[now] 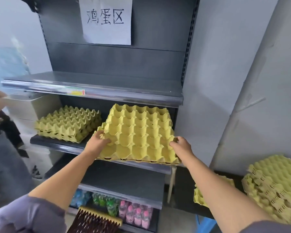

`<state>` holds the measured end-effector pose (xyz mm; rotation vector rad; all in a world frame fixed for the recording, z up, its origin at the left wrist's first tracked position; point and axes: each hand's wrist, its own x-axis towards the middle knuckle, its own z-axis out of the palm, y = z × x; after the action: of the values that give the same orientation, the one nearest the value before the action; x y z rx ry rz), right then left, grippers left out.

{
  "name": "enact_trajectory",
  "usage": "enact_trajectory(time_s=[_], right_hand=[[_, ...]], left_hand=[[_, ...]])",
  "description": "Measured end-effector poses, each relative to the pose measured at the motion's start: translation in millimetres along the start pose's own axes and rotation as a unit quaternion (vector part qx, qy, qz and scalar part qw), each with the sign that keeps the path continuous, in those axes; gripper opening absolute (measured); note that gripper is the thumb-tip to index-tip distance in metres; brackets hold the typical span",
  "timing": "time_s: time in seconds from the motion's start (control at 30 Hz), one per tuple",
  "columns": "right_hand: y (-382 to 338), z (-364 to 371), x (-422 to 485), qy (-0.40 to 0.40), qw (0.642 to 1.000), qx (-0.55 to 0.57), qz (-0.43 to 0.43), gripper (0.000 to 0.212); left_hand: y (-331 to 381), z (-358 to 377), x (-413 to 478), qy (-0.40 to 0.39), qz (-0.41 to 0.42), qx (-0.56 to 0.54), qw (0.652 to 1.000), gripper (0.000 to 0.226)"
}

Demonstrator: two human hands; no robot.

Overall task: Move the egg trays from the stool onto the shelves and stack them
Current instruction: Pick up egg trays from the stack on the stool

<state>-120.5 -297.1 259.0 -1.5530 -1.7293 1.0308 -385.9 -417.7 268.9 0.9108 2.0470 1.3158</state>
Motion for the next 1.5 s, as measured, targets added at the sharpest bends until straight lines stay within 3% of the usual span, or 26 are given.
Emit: enact_trajectory(time_s=[0.1, 0.23, 0.4, 0.87, 1.13, 1.5], right_hand=[[-28.8, 44.9, -1.6, -0.022, 0.999, 0.022, -0.013, 0.018], [-65.1, 98.4, 3.0, -0.046, 0.998, 0.024, -0.027, 0.046], [-101.8, 150.5, 24.6, -0.063, 0.997, -0.010, -0.049, 0.050], [-184.1, 256.8, 94.5, -0.110, 0.984, -0.090, -0.104, 0.054], [-222.7, 333.0, 121.1, -0.143, 0.985, -0.084, -0.041, 0.064], [-247.5, 455.3, 137.4, -0.047, 0.997, -0.061, 0.007, 0.061]], left_hand=[[-16.2, -47.1, 23.5, 0.005, -0.015, -0.032, 0.999, 0.048], [-37.8, -95.4, 47.6, 0.022, -0.048, -0.063, 0.997, 0.044], [-61.8, -134.0, 81.4, 0.044, -0.073, -0.069, 0.994, 0.047], [-82.4, -202.5, 205.0, 0.070, -0.142, 0.040, 0.987, 0.061], [-98.1, -252.4, 312.2, 0.085, -0.098, 0.065, 0.989, 0.057], [-133.0, -319.8, 421.3, 0.018, -0.020, 0.089, 0.996, 0.050]])
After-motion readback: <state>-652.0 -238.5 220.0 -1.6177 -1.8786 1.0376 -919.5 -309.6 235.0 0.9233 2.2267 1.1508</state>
